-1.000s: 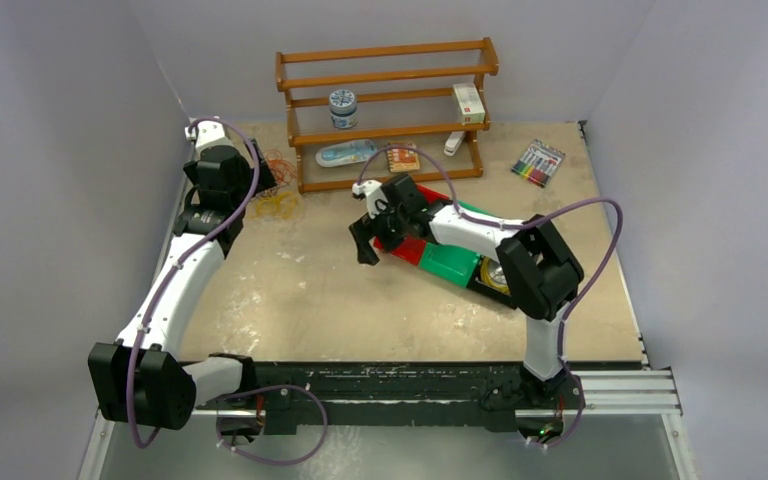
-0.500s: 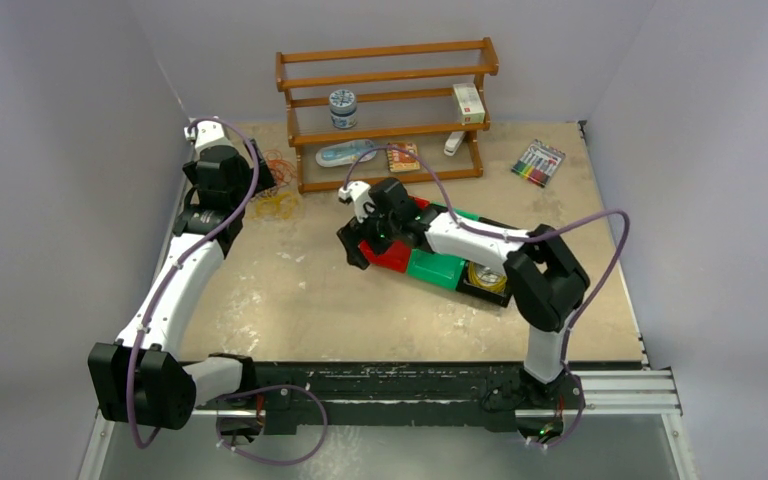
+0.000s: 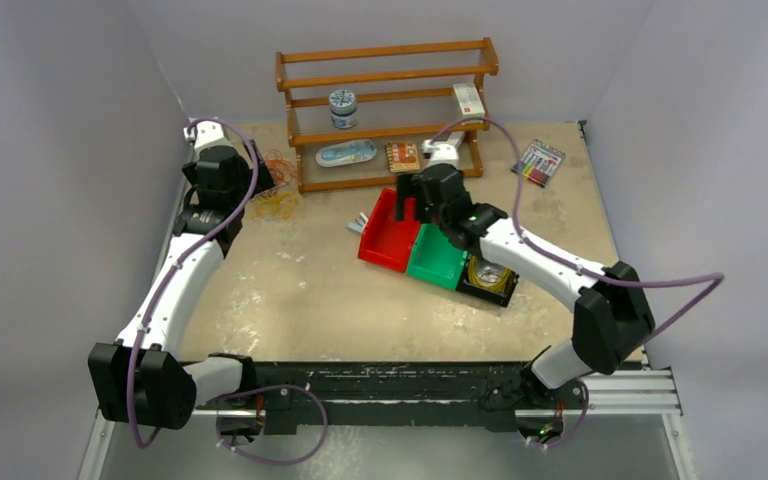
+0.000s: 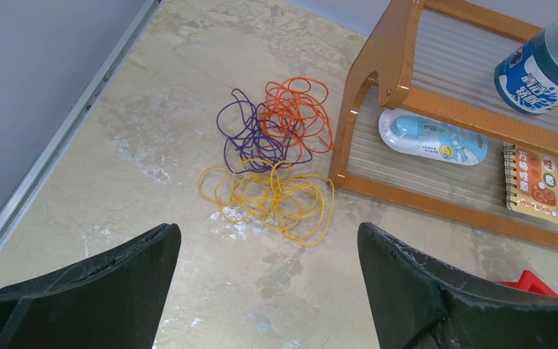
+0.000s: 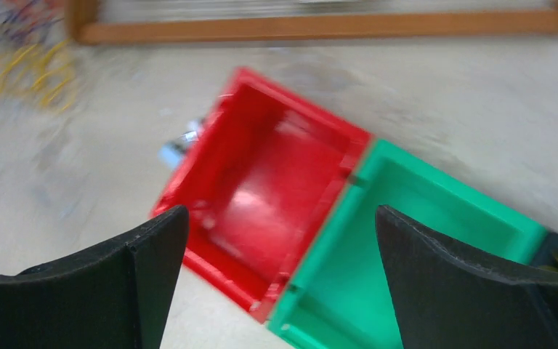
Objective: Untangle the cables
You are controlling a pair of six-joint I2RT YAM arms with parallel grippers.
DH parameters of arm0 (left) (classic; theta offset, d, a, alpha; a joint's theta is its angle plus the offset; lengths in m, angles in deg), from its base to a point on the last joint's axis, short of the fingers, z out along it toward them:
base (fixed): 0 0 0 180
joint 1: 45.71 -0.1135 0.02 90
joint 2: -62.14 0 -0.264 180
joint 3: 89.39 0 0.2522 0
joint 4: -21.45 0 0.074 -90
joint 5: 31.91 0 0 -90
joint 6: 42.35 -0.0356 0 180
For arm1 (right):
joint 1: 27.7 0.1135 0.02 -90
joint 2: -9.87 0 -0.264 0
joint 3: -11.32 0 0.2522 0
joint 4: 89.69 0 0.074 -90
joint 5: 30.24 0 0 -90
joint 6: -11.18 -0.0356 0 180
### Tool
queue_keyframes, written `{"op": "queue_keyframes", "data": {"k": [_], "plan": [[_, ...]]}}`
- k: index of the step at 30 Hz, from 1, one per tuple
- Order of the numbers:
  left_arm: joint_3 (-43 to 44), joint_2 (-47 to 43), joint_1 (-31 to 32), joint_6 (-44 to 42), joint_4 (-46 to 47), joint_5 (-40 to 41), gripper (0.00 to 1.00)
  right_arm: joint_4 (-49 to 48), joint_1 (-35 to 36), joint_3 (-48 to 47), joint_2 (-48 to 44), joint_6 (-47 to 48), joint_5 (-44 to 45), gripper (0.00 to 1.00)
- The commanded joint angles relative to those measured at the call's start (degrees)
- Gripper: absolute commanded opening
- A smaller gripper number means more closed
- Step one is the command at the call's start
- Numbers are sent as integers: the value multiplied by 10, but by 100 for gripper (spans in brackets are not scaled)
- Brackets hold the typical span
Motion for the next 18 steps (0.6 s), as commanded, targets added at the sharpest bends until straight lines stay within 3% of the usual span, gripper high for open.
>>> {"op": "queue_keyframes", "data": {"k": [1,8,18], "plan": [[13,-3,-6,3,16,3,91,55,-69,52,-63,-164,99,99],[13,1,-6,4,16,2,91,76,-112,134,-151,-232,140,99],[15,9,-9,7,16,-9,91,42,-196,144,-86,-193,20,99]]}}
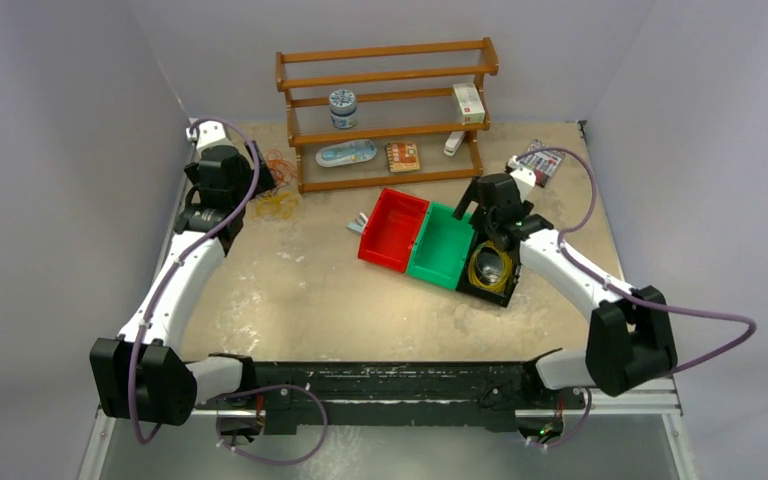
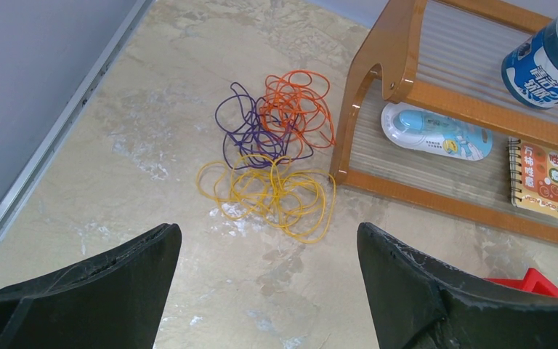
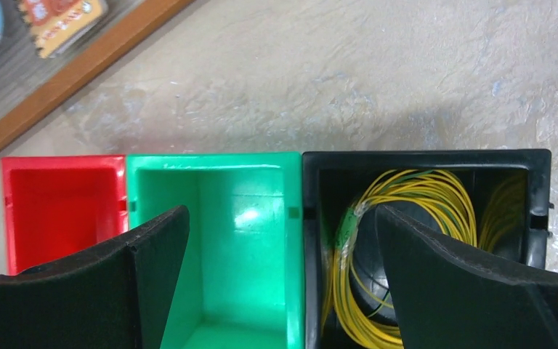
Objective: Untangle the cables
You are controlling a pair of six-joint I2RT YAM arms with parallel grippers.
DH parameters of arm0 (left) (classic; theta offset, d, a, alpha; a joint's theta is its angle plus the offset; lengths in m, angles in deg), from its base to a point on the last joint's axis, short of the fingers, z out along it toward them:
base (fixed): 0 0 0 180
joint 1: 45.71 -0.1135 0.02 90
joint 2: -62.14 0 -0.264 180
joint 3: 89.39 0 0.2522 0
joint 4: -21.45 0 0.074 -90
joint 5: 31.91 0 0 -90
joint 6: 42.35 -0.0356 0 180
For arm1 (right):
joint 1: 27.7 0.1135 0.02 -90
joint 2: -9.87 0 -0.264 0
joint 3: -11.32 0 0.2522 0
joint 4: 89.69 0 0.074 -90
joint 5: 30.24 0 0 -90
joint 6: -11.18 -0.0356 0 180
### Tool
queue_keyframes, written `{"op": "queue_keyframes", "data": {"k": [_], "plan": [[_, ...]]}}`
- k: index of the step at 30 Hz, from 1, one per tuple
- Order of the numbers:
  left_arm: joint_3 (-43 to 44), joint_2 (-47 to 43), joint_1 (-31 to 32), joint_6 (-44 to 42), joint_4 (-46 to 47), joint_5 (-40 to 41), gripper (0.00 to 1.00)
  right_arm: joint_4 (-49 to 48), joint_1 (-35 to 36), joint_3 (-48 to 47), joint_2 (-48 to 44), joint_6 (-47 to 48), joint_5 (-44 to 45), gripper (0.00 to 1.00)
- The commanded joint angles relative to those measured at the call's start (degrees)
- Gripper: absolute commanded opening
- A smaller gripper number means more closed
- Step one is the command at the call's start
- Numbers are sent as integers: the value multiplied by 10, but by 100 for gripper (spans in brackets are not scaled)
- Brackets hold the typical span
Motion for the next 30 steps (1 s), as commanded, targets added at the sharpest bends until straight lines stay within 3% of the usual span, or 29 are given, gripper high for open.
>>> {"op": "queue_keyframes", "data": {"k": [1,11,19,24,30], "plan": [[14,1,-7,4,18,-6,91,-32,-22,2,38,19,-54,99],[15,4,-11,5,18,-9,90,-126,-57,9,97,110,-113,99],[15,4,-13,5,17,-10,90,-271,-73,-10,147,229,-114,100],[17,5,-15,4,15,-6,90,-283,-75,-60,165,255,-157,99],[17,5,-20,5,13,3,92,-264,-75,-32,109,257,-135,100]]}}
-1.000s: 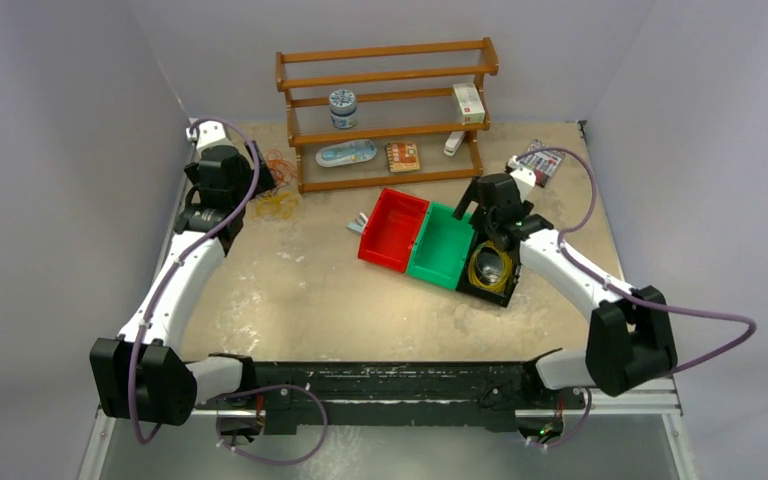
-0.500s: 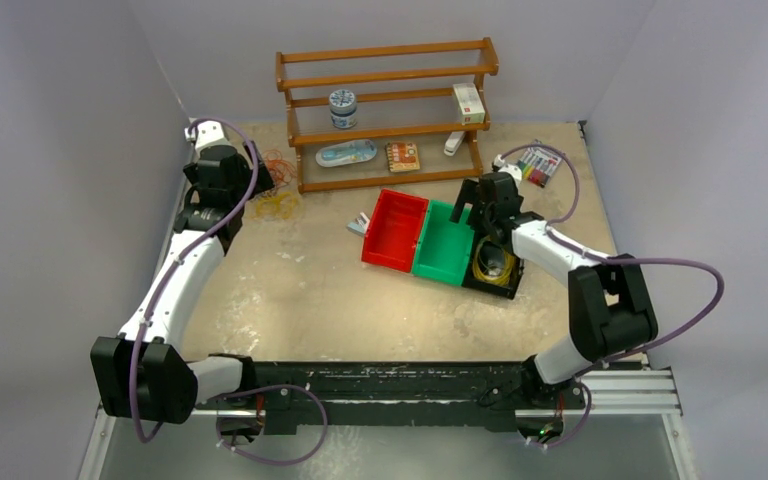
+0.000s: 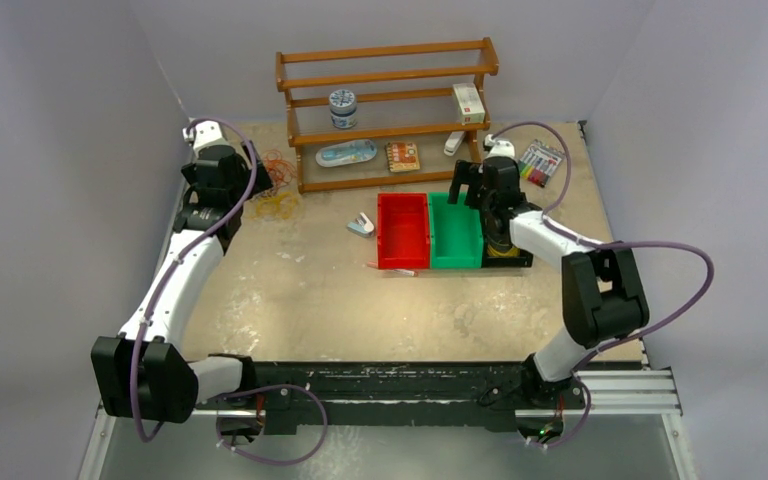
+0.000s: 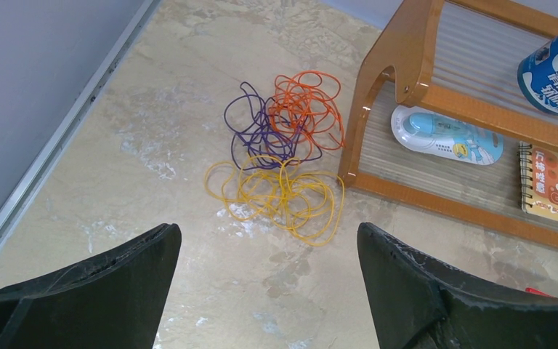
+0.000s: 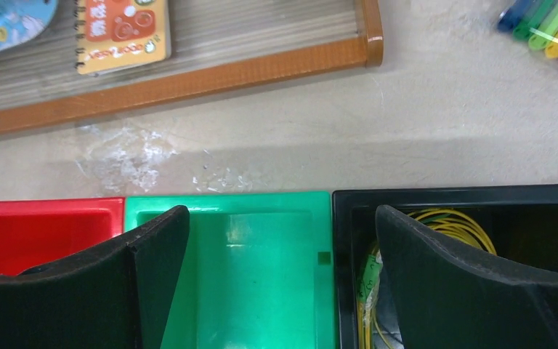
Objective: Untangle the cables
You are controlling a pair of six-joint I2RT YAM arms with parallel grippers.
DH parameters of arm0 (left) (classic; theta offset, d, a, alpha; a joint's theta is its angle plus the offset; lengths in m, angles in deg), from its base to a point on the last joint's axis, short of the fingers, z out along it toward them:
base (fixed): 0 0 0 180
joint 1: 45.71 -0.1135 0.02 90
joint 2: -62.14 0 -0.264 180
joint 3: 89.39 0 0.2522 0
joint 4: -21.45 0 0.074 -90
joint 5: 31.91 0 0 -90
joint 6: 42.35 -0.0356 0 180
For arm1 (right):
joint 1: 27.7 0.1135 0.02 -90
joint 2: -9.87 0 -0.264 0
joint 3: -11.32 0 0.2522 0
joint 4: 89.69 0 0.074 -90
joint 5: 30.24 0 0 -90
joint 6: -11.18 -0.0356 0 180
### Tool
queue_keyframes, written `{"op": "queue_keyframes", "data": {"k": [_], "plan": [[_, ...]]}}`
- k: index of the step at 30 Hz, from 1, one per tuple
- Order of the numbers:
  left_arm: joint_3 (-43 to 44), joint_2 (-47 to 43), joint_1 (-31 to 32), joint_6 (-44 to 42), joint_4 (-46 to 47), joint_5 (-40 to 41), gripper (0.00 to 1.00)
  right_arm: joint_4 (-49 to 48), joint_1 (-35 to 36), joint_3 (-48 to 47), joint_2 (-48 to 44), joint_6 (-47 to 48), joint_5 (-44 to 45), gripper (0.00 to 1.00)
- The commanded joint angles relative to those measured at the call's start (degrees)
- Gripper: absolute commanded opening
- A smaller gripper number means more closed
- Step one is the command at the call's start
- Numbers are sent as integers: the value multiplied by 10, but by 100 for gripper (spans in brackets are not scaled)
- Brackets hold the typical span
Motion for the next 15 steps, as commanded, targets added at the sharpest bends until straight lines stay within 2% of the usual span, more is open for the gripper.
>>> {"op": "queue_keyframes", "data": {"k": [1,7,15], "plan": [[17,0,-9,5,13,8,93,-16,-1,3,-68,19,9,99],[18,25,-11,2,16,-17,98,7,-2,36,-145,42,-5,99],[74,105,-13,16,5,-23,99,-19,-1,55,-192,67,-146,99]]}}
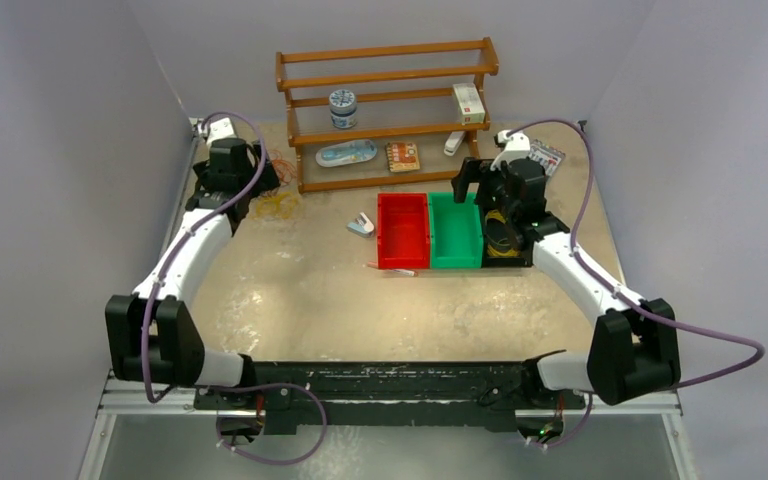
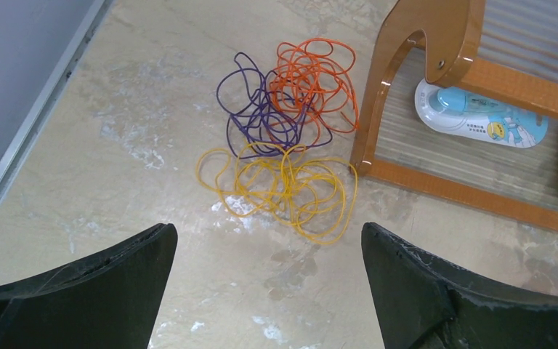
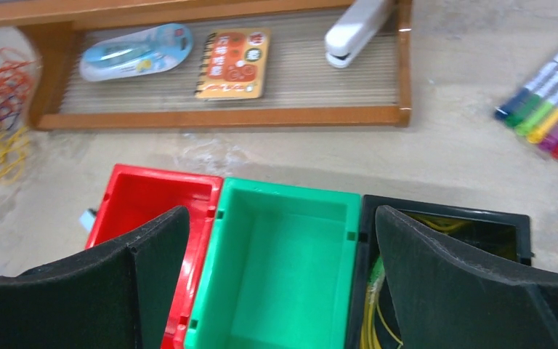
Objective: Untangle the cables
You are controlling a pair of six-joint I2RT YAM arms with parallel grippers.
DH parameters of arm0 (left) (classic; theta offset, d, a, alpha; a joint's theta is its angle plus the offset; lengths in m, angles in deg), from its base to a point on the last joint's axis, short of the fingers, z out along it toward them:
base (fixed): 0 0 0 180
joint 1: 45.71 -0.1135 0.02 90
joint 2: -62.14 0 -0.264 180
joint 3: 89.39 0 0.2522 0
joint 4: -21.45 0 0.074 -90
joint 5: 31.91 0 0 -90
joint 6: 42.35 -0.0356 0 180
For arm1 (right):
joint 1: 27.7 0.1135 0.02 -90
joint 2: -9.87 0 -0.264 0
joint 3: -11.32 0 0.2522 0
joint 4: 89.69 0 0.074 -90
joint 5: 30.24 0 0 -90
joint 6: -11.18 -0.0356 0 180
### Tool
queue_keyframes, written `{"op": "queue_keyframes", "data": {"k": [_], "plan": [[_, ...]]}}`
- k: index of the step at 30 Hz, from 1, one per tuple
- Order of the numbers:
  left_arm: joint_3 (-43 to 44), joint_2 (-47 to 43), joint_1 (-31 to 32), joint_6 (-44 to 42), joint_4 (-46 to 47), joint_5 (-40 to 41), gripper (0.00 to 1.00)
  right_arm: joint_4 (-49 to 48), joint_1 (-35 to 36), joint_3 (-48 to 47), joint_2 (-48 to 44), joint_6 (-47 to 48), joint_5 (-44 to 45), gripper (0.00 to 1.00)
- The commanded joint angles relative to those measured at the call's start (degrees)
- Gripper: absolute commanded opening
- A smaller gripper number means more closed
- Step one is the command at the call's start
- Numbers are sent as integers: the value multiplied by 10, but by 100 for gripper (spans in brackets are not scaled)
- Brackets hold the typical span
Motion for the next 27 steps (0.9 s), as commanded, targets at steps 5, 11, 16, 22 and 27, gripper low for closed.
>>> {"op": "queue_keyframes", "data": {"k": [5,11,16,22,27], "plan": [[104,81,-19,24,3,21,99,-35,0,23,-25,14,-110,99],[186,171,-53,50,7,4,99,-25,-1,18,-27,3,-125,99],[250,270,-89,90,33,-100,98,-31,-1,22,-28,1,-144,99],[391,404,-90,57,-39,-127,96,-28,-1,21,-12,5,-147,99],[459,464,-90,32,-65,-131,96,-23,-1,20,-4,9,-149,99]]}}
